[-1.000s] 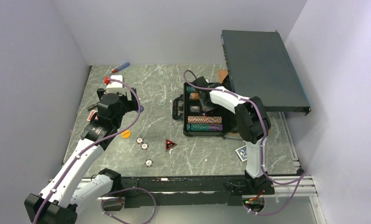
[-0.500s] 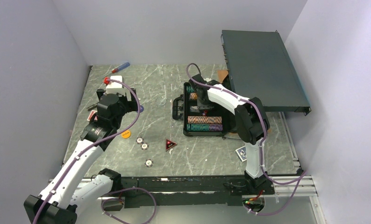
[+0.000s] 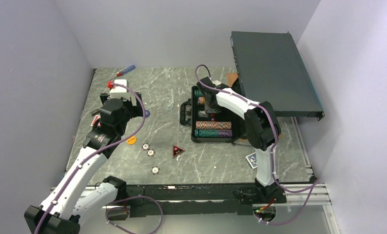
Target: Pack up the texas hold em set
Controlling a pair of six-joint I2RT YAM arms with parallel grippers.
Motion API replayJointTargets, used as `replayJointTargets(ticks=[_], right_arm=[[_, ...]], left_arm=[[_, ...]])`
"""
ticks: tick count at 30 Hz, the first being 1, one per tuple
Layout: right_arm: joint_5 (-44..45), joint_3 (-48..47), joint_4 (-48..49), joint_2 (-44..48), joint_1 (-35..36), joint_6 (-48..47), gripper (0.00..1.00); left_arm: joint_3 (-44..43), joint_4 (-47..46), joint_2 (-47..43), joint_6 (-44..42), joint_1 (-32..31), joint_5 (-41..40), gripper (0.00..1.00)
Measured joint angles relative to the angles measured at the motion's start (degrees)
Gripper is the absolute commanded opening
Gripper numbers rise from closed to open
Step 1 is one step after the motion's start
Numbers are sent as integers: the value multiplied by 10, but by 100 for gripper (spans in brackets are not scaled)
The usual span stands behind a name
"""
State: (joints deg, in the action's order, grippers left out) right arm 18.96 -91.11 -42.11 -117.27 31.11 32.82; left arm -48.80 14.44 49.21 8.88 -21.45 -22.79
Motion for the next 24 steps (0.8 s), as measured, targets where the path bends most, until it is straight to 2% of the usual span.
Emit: replayJointTargets(ticks=[10, 12, 17, 24], right_arm=[[1, 12, 10, -8, 0, 0, 0], [3, 21, 14, -8, 0, 0, 7], [5, 21, 21, -9, 0, -3, 41], [0, 23, 25, 5, 1, -16, 61]], left_arm=[[0, 0, 0, 0, 0, 0, 99], [0, 0, 0, 0, 0, 0, 99], [0, 0, 0, 0, 0, 1, 99], [0, 0, 0, 0, 0, 1, 99]])
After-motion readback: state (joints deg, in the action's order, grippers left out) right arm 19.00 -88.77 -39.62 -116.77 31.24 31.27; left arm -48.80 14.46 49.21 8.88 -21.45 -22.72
